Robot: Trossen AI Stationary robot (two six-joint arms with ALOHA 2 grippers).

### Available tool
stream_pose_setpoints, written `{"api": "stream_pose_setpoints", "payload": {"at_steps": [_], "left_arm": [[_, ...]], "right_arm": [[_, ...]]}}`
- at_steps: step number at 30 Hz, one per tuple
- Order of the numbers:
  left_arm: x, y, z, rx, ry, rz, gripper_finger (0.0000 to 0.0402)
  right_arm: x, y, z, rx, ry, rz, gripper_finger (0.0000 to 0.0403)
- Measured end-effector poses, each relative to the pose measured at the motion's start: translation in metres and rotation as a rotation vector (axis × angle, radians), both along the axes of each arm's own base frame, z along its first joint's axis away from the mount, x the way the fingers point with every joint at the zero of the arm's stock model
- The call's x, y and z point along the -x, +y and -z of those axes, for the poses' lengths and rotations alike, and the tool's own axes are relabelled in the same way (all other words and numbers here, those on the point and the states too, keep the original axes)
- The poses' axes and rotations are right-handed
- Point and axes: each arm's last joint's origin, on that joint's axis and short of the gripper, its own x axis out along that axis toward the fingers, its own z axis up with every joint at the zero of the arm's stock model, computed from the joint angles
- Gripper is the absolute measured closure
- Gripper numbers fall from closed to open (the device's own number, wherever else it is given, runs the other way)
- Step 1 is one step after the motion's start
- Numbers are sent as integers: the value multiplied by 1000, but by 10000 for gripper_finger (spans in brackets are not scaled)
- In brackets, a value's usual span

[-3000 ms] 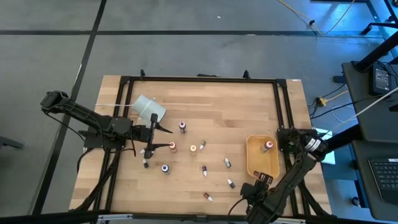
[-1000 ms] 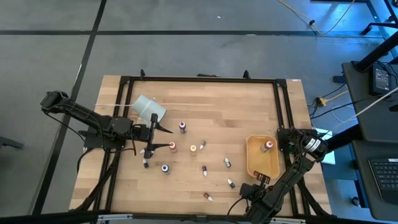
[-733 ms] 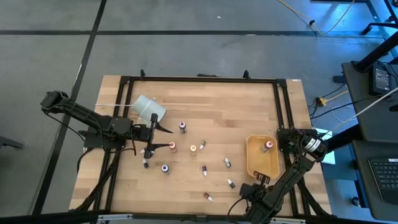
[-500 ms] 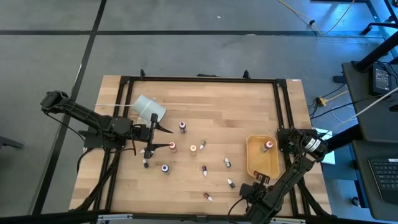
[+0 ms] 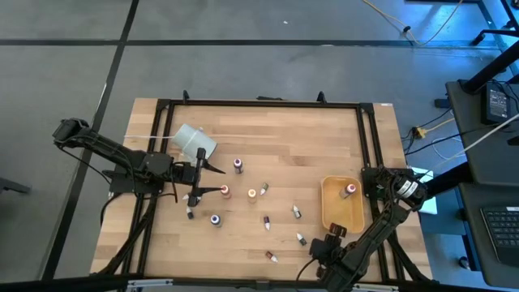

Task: Pick & Place food coloring
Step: Put the small red food coloring bottle into the yellow bin

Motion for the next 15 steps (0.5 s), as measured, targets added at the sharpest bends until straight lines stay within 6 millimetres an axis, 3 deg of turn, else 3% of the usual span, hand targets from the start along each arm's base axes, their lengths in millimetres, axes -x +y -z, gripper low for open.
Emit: {"api": "stream_pose_setpoints", "payload": {"at_steps": [10, 15], "left_arm": [[0, 0, 0, 0, 0, 0, 170], [0, 0, 0, 0, 0, 0, 170]], "right_arm": [[-2, 3, 9, 20, 6, -34, 239], [-2, 3, 10, 14, 6, -35, 267]]}}
